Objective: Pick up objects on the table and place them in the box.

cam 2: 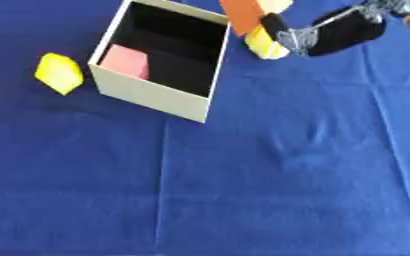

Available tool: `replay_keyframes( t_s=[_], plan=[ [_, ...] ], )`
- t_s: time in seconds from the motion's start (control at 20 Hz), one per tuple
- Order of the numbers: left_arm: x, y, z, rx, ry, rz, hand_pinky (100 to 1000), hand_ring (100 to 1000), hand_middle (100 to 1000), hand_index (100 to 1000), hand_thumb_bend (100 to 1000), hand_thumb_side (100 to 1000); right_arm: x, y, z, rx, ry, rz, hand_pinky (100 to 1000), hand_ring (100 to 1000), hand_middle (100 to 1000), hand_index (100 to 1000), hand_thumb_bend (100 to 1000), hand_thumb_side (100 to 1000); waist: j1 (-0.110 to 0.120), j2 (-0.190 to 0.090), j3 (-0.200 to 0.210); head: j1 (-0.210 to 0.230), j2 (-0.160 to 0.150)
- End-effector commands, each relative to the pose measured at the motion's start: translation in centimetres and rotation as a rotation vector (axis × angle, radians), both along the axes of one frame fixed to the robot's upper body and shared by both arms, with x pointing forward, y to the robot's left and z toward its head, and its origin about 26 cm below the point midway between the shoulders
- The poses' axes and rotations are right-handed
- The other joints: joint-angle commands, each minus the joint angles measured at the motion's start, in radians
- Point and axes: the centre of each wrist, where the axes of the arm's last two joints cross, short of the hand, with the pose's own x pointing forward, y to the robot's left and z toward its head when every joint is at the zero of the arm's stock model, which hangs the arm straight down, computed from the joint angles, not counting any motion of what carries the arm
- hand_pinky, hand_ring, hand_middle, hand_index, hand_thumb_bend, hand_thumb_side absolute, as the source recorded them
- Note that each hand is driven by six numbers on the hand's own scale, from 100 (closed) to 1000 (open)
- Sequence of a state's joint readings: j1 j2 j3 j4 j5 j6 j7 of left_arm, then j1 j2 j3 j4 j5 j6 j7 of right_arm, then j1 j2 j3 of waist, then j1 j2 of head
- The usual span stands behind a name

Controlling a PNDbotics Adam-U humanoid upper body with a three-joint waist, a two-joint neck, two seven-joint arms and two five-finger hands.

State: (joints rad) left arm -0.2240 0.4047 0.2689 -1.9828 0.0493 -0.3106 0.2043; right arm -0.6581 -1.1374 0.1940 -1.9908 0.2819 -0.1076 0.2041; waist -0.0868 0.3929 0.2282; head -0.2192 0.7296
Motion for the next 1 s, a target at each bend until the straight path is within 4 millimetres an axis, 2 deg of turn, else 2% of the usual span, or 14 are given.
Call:
replay_keyframes(
  t_s=[0.05,0.3,0.45,0.85,1.0],
  plan=[
    [-0.2,0.0,1.3,0.040,-0.031,-0.014,877,774,770,879,100,532,-0.3,1.5,1.2,-0.010,0.026,0.018,814,743,450,622,100,218,0.003,-0.020,0.003,-0.016,-0.001],
    [-0.1,-0.1,1.4,0.047,-0.035,-0.026,877,774,771,879,100,533,-0.1,3.9,1.8,-0.017,0.066,0.018,817,747,454,626,100,217,0.001,-0.010,0.020,-0.033,-0.016],
    [0.0,-0.3,1.5,0.048,-0.041,-0.036,878,774,771,879,100,534,0.7,4.8,1.8,-0.013,0.098,0.006,820,751,456,630,100,217,-0.002,-0.003,0.032,-0.040,-0.021],
    [0.1,-0.4,1.6,0.046,-0.043,-0.047,878,774,771,879,100,538,4.0,5.5,1.0,-0.024,0.158,-0.027,828,762,470,647,100,222,-0.006,0.008,0.054,-0.051,-0.025],
    [0.1,-0.5,1.6,0.044,-0.042,-0.049,878,775,771,879,100,540,4.6,5.6,0.7,-0.049,0.172,-0.031,841,798,543,716,100,232,-0.007,0.010,0.057,-0.052,-0.025]
  ],
)
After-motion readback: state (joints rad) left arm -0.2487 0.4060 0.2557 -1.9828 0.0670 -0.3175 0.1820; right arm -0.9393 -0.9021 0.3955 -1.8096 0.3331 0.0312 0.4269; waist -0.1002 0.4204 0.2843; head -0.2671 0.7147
